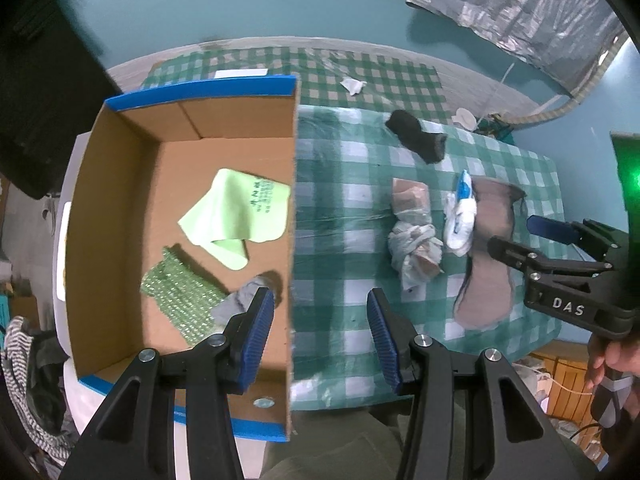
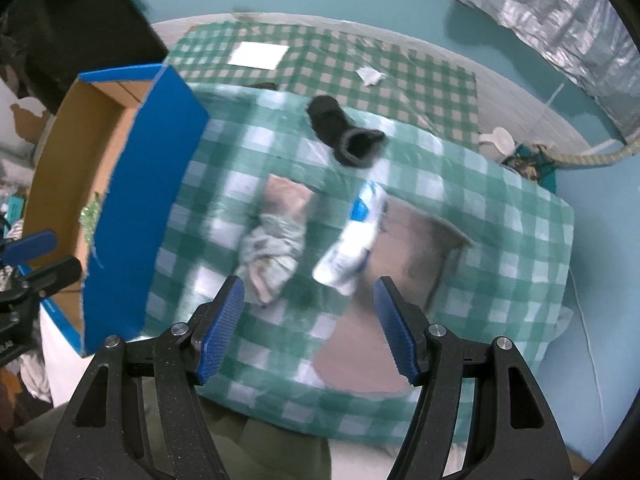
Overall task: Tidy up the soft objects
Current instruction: 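Move both grippers back over the table toward the brown fleece sock and plastic bundle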
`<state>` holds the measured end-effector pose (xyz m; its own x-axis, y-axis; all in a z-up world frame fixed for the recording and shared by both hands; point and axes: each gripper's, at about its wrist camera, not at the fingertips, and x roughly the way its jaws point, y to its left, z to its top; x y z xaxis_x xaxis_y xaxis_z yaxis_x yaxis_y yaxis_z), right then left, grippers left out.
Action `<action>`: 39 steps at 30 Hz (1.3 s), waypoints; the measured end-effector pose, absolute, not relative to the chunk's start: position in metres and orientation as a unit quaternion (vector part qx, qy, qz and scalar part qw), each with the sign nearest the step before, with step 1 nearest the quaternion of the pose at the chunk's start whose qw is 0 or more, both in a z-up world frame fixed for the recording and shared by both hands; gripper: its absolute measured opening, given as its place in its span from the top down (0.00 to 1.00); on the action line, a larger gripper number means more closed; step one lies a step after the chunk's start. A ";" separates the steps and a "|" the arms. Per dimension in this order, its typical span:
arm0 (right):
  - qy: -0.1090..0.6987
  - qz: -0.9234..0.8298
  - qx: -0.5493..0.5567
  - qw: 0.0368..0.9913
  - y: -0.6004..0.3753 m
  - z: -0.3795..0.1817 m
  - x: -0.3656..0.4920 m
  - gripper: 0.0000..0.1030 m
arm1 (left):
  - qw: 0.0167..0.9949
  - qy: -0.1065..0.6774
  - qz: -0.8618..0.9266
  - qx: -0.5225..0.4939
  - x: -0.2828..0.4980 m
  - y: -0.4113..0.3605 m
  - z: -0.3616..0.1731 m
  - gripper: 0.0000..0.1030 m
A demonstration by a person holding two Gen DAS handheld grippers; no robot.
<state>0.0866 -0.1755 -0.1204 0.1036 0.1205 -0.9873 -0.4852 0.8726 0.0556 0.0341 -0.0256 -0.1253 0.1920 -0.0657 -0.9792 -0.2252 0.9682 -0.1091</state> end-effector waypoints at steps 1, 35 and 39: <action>0.639 0.203 -0.142 0.728 -0.180 -0.123 0.087 0.35 | 0.764 0.634 0.050 -0.111 0.036 -0.029 -0.125 0.52; 0.701 0.109 -0.136 0.691 -0.221 -0.197 0.086 0.32 | 0.730 0.683 -0.003 -0.024 0.085 -0.094 -0.185 0.44; 0.706 0.090 -0.137 0.689 -0.219 -0.209 0.088 0.31 | 0.726 0.687 -0.004 -0.029 0.087 -0.095 -0.189 0.44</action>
<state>0.0879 -0.2189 -0.2090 -0.0125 -0.0703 -0.9974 -0.3177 0.9461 -0.0628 0.0872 -0.0947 -0.1894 0.0562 -0.0452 -0.9974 -0.0344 0.9983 -0.0471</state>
